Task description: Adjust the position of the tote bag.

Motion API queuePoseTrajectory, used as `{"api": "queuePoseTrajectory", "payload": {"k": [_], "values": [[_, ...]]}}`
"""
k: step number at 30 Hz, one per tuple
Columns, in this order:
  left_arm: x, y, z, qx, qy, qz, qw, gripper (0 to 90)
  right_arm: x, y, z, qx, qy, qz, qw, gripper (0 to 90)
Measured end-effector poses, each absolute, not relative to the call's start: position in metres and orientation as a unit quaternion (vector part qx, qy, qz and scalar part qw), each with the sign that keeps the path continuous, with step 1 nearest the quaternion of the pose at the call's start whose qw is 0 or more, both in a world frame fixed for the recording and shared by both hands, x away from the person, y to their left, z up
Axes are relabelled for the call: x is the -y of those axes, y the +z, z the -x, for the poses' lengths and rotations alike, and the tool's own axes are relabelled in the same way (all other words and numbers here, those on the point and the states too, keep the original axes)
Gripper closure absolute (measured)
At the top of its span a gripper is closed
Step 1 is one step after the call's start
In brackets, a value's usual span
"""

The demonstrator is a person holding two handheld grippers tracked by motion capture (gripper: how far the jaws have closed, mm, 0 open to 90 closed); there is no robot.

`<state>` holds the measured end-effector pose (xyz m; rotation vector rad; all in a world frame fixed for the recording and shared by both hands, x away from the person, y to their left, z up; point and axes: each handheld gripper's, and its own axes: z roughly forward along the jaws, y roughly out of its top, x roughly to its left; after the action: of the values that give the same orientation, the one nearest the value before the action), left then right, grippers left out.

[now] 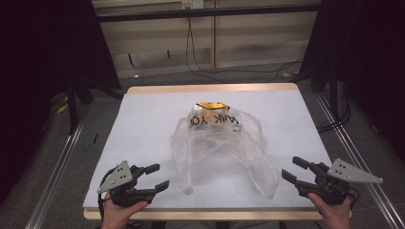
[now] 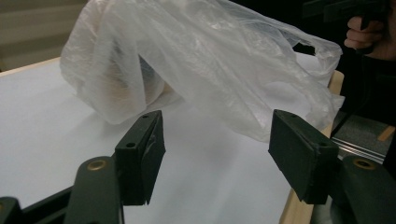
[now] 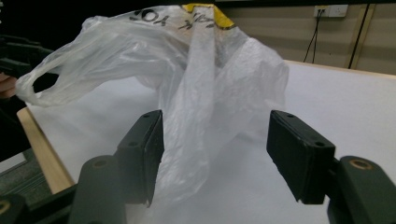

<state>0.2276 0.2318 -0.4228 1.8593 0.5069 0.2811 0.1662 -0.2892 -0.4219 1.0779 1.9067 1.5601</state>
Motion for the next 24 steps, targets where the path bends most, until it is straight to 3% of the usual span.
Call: {"api": "queuePoseTrajectory", "payload": {"k": [7,16,24], "values": [[-0.224,-0.421,-0.219,-0.206,0.117,-0.791,0.564,40.0,0.280,-0.425,-0.147,-0.707,0.556,-0.384,0.208,35.2],[-0.216,-0.418,-0.210,-0.184,0.116,-0.792,0.571,50.7,0.271,-0.426,-0.146,-0.727,0.541,-0.377,0.192,46.1],[-0.198,-0.418,-0.204,-0.144,0.092,-0.805,0.568,51.6,0.263,-0.434,-0.146,-0.745,0.514,-0.385,0.181,37.5]]}}
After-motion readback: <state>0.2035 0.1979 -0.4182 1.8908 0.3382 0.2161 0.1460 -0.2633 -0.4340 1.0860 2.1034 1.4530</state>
